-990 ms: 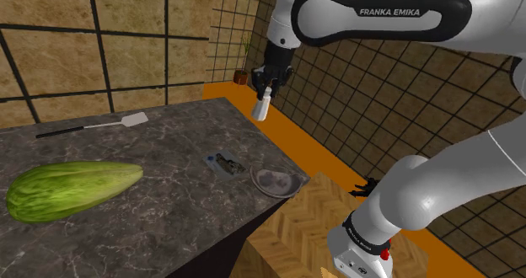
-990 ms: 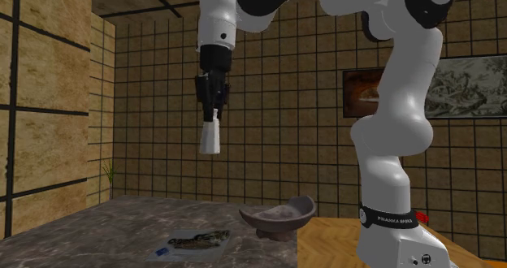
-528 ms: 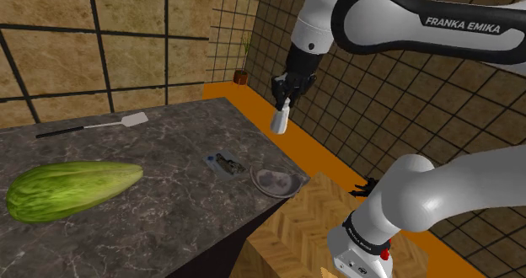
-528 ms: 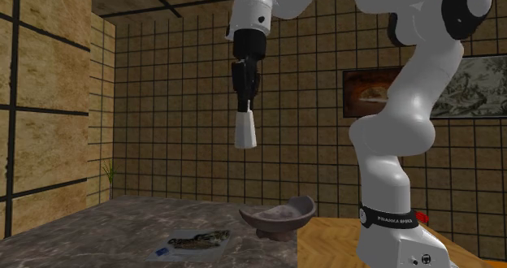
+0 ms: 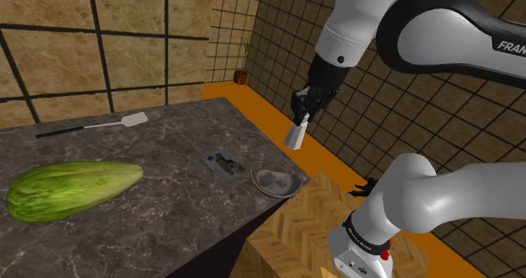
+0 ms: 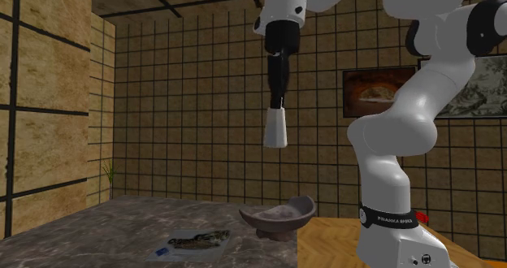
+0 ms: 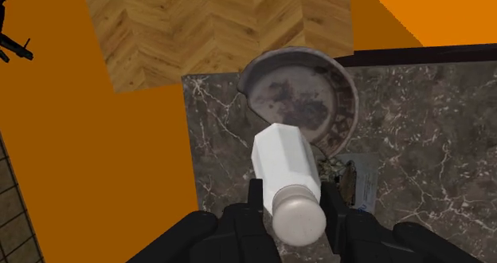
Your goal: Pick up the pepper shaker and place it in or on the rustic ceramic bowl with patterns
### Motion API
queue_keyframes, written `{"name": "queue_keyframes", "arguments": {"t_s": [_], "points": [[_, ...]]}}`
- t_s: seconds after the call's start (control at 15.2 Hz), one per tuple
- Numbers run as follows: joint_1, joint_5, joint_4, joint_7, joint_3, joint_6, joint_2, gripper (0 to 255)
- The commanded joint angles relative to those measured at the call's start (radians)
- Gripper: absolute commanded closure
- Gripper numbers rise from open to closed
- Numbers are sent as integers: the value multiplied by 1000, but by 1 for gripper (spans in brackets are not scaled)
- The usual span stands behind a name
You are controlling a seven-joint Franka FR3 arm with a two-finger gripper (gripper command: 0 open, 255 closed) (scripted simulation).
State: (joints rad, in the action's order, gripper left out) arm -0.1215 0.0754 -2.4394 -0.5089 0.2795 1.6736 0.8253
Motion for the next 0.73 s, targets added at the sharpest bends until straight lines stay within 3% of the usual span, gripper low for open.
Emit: {"name": "queue_keyframes", "arguments": {"t_s": [0.0, 0.66], "points": [[-3, 3, -33, 0, 2, 23, 10, 255], [-15, 22, -171, -11, 23, 151, 18, 255]]}}
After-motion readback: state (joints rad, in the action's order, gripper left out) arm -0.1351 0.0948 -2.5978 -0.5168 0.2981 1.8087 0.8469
